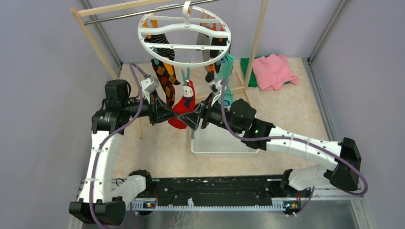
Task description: Remove the socks clipped to the hanger
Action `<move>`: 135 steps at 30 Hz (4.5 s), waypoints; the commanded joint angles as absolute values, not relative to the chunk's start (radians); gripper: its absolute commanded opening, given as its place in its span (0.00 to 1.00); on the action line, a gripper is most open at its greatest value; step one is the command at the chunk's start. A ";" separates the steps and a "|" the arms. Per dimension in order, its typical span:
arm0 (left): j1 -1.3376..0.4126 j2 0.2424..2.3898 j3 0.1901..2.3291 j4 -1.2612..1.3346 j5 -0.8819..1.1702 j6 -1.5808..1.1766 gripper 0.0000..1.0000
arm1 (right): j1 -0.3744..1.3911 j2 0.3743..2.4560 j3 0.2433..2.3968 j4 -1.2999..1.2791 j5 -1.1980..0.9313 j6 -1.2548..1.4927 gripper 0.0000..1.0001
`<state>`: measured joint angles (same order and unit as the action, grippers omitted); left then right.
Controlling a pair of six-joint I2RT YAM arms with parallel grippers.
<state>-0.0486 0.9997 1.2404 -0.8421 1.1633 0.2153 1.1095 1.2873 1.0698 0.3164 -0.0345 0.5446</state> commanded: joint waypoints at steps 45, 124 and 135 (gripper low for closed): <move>-0.165 0.932 1.094 -0.538 0.924 0.047 0.02 | 1.023 1.493 1.505 0.255 0.257 0.290 0.11; -0.502 1.027 1.216 -0.797 0.638 0.251 0.99 | 0.738 1.326 1.140 0.199 0.140 0.133 0.00; -0.502 1.027 1.241 -0.692 0.593 0.167 0.99 | 0.790 1.235 1.117 0.209 -0.203 0.397 0.00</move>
<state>-0.5049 1.0348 1.1915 -0.7918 0.6132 0.2100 0.7525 1.2926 1.1049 0.1467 -0.0608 0.2874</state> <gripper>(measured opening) 0.987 0.009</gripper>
